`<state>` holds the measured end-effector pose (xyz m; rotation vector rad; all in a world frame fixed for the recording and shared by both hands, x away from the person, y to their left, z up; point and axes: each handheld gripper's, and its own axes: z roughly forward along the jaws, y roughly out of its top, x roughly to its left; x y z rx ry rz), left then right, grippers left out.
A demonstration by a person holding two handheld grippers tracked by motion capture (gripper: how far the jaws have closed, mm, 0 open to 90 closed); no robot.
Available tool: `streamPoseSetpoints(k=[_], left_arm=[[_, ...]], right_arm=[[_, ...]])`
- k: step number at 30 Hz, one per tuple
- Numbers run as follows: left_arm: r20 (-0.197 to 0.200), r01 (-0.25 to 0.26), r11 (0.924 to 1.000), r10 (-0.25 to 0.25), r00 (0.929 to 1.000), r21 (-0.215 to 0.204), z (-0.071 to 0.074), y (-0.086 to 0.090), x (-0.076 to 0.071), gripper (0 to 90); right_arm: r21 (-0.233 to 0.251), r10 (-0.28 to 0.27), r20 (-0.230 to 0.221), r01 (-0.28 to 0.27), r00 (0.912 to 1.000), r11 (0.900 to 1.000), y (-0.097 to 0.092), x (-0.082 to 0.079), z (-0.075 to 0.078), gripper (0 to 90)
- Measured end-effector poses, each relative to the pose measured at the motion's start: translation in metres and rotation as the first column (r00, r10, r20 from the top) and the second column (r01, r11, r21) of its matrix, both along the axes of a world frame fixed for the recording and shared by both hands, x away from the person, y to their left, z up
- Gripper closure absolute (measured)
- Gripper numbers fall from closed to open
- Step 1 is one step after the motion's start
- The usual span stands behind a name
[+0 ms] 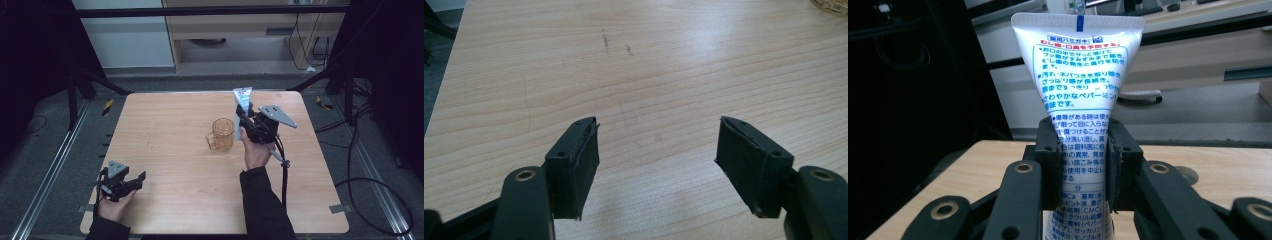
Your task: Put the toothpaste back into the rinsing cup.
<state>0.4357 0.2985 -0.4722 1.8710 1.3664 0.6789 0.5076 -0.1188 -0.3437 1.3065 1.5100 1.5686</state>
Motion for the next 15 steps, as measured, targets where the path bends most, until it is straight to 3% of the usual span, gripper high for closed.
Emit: streamPoseSetpoints(k=[15], left_arm=[[0.003,0.0,1.0,0.0,1.0,-0.002,0.0,0.0,0.0,32.4]], right_arm=[[0.058,-0.032,0.031,0.03,0.999,0.9979,0.01,0.025,-0.004,71.6]])
